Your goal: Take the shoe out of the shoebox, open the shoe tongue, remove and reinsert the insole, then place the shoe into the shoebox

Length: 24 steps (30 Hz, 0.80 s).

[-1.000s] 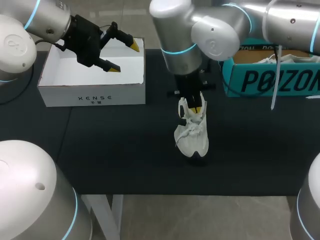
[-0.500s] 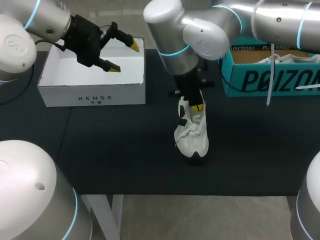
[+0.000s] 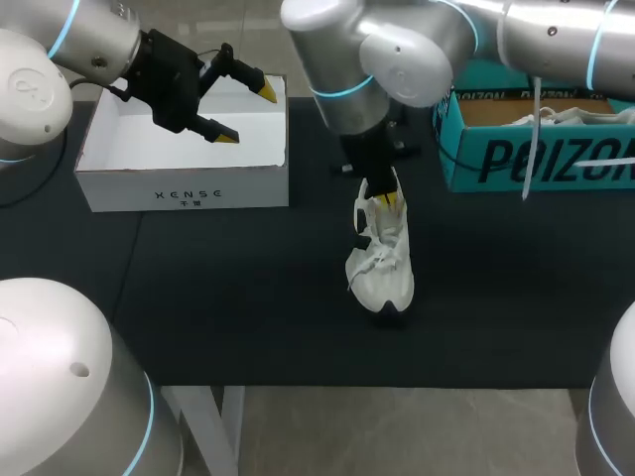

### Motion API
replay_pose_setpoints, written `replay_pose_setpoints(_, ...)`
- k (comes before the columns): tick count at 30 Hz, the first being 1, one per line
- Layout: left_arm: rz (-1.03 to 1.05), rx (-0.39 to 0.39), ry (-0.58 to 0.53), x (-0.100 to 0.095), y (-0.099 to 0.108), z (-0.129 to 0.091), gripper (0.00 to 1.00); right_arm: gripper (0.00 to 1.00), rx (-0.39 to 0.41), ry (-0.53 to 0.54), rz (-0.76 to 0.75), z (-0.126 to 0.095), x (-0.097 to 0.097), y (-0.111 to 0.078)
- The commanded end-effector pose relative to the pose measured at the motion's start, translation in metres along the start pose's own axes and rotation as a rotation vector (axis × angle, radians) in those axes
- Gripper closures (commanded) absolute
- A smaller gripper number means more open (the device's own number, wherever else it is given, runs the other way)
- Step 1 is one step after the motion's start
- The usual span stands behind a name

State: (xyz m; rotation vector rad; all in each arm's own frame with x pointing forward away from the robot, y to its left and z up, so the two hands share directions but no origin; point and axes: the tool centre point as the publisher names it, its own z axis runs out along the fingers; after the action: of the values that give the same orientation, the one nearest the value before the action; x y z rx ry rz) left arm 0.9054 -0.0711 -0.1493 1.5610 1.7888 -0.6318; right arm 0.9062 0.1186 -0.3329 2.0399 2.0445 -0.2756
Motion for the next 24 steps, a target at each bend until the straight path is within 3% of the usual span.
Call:
replay_pose_setpoints(1, 0.001, -0.001, 0.003, 0.000, 0.000, 0.000, 0.00, 1.00, -0.098, 0.074, -0.132, -0.029, -0.015, 0.002)
replay_pose_setpoints(4, 0.001, -0.001, 0.003, 0.000, 0.000, 0.000, 0.00, 1.00, -0.125, 0.239, -0.489, -0.041, -0.009, 0.010)
replay_pose_setpoints(6, 0.001, -0.001, 0.003, 0.000, 0.000, 0.000, 0.00, 1.00, -0.069, 0.245, -0.797, -0.045, -0.002, 0.008)
replay_pose_setpoints(7, 0.001, -0.001, 0.003, 0.000, 0.000, 0.000, 0.00, 1.00, -0.025, 0.229, -0.883, -0.045, 0.000, 0.006)
replay_pose_setpoints(8, 0.001, -0.001, 0.003, 0.000, 0.000, 0.000, 0.00, 1.00, -0.065, 0.124, -0.849, -0.047, -0.002, 0.007)
replay_pose_setpoints(9, 0.001, -0.001, 0.003, 0.000, 0.000, 0.000, 0.00, 1.00, -0.104, 0.111, -0.767, -0.052, -0.007, 0.011)
replay_pose_setpoints(24, 0.001, -0.001, 0.003, 0.000, 0.000, 0.000, 0.00, 1.00, -0.104, 0.111, -0.767, -0.052, -0.007, 0.011)
